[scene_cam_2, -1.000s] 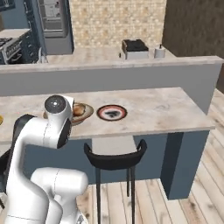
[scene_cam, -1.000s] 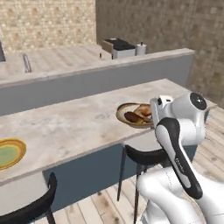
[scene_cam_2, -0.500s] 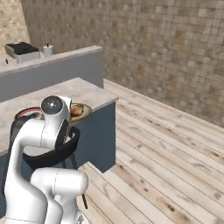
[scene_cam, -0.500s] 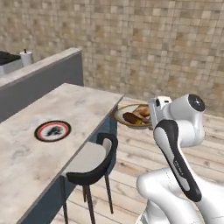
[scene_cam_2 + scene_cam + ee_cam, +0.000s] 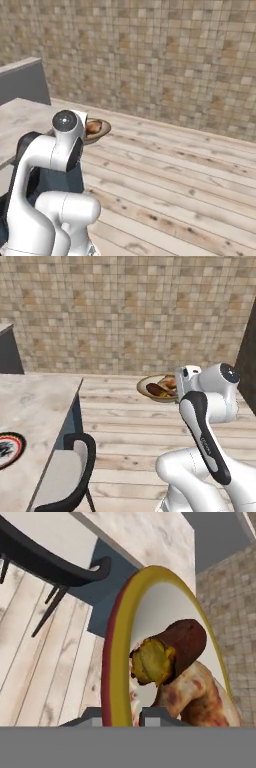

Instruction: Pick the chicken drumstick and sweet potato from their plates and place them in the bowl. Then put the bowl in the fridge.

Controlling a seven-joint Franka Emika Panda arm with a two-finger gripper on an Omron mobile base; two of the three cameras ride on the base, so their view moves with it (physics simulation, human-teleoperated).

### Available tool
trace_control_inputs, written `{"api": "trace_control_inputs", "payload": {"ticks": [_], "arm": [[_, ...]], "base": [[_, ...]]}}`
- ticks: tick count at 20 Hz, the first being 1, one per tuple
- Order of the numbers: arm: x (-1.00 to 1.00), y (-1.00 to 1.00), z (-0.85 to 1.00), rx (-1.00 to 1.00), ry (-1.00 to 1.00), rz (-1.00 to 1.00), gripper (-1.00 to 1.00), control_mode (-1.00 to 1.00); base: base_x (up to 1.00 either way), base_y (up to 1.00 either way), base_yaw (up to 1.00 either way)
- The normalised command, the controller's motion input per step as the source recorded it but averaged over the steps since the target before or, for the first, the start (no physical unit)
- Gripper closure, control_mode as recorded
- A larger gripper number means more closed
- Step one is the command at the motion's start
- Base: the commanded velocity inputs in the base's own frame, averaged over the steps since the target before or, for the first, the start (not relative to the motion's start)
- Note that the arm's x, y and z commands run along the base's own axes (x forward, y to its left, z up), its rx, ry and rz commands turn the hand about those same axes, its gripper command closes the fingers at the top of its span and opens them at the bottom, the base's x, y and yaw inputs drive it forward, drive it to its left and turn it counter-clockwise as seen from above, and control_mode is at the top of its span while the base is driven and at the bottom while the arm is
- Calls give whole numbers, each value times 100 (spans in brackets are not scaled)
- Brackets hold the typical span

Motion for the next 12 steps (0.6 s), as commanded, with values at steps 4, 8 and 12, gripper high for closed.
{"api": "trace_control_inputs", "payload": {"ticks": [4, 8, 12], "arm": [[0, 0, 0, 0, 0, 0, 100, 100], [0, 0, 0, 0, 0, 0, 100, 100], [0, 0, 0, 0, 0, 0, 100, 100]], "base": [[93, 6, -9], [94, 10, -4], [94, 11, -4]]}}
